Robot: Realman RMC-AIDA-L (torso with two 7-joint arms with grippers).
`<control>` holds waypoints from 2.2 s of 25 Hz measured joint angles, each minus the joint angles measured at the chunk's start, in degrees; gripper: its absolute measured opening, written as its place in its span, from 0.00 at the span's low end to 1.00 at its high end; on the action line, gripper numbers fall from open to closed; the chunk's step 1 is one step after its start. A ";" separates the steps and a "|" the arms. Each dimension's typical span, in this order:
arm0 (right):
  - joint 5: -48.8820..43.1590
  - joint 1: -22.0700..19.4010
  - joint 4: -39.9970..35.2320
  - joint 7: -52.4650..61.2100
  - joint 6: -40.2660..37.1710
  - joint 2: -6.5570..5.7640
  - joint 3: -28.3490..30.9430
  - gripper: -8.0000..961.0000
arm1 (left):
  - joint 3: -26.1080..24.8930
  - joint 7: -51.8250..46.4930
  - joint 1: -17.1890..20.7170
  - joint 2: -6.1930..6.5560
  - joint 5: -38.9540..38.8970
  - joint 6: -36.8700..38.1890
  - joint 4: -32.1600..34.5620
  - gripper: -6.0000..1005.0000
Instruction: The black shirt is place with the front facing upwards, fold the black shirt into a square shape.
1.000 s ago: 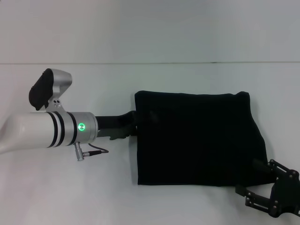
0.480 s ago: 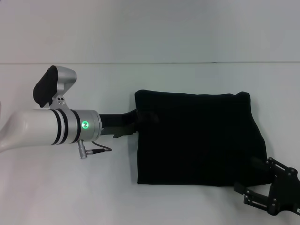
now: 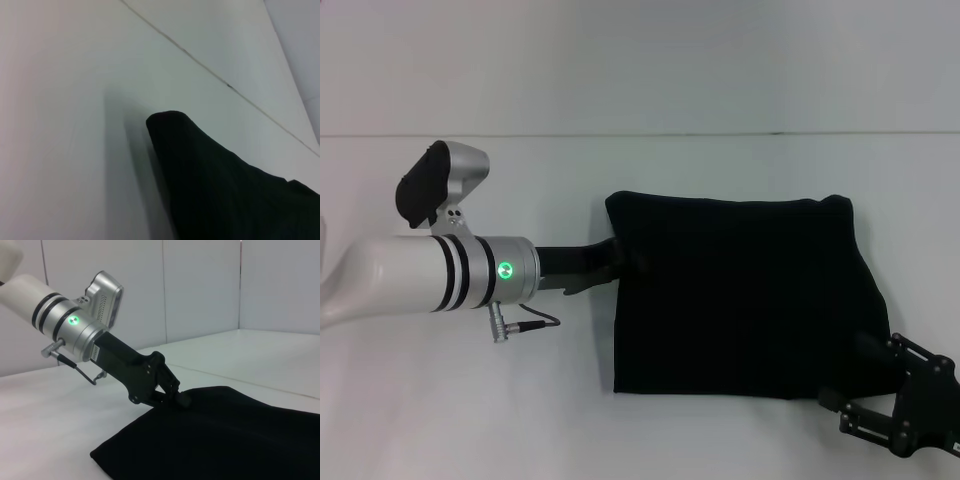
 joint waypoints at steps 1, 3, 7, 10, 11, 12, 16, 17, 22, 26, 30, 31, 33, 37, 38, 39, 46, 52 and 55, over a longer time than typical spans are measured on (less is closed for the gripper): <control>0.01 0.00 0.00 0.00 -0.02 0.00 0.05 0.91 | -0.15 0.14 0.06 -0.07 -0.10 0.01 -0.01 0.26; 0.02 0.02 0.00 0.00 -0.03 0.00 0.11 0.91 | -0.38 0.19 0.21 -0.11 -0.18 0.01 0.04 0.18; 0.02 0.10 0.00 0.00 -0.15 0.00 0.25 0.91 | -0.59 0.21 0.52 0.19 -0.22 0.50 0.37 0.07; 0.02 0.10 0.04 0.00 -0.29 -0.01 0.43 0.91 | -1.23 0.17 1.12 0.95 -0.28 1.10 0.46 0.04; 0.02 0.10 0.06 0.00 -0.35 -0.02 0.48 0.91 | -1.38 0.12 1.28 1.27 -0.29 1.31 0.47 0.04; 0.02 0.10 0.09 0.00 -0.38 -0.04 0.51 0.91 | -1.60 0.02 1.51 1.80 -0.30 1.59 0.50 0.04; 0.04 0.31 0.10 0.00 -0.48 -0.09 0.57 0.91 | -3.18 -0.02 2.99 3.78 -0.30 2.28 0.64 0.04; 0.06 0.41 0.10 0.00 -0.49 -0.09 0.59 0.91 | -3.97 0.10 3.43 4.38 -0.30 2.31 0.67 0.04; 0.13 0.67 0.10 0.00 -0.26 -0.07 0.68 0.91 | -5.15 0.28 4.61 5.99 -0.30 2.17 0.71 0.04; 0.18 0.97 0.52 0.00 -0.11 -0.01 1.15 0.91 | -5.15 0.75 5.22 5.83 -0.30 1.63 1.50 0.05; 0.19 1.17 0.74 -0.01 0.10 0.00 1.61 0.91 | -5.58 2.91 5.83 5.48 -0.62 2.46 2.76 0.06; 0.19 1.23 0.74 -0.02 0.13 0.00 1.74 0.91 | -5.81 4.36 6.01 5.42 -1.06 2.98 2.91 0.06; 0.19 1.27 0.76 -0.07 0.14 0.00 2.00 0.91 | -6.12 6.41 6.34 5.43 -1.69 4.13 3.10 0.07; 0.19 1.53 0.79 -0.12 -0.01 0.00 2.66 0.91 | -6.46 11.28 8.50 5.47 -1.89 7.94 7.06 0.35; 0.19 1.64 0.79 -0.18 -0.07 0.00 2.85 0.91 | -6.87 14.75 9.73 5.18 -2.14 9.60 9.30 0.40; 0.20 1.79 0.79 -0.25 -0.16 0.00 3.03 0.91 | -7.49 18.14 10.73 4.79 -2.78 11.24 10.96 0.45; 0.27 2.94 1.76 -0.45 -0.20 0.02 4.24 0.91 | -14.20 52.91 19.69 2.01 -12.28 31.07 16.04 0.63; 0.40 3.04 2.89 -1.76 -0.48 0.08 4.98 0.91 | -14.33 67.39 25.25 0.90 -9.78 44.68 16.41 0.74; 0.22 2.70 3.85 -3.71 0.15 0.08 4.71 0.91 | -14.40 69.99 27.32 0.02 -5.98 44.90 16.92 0.87</control>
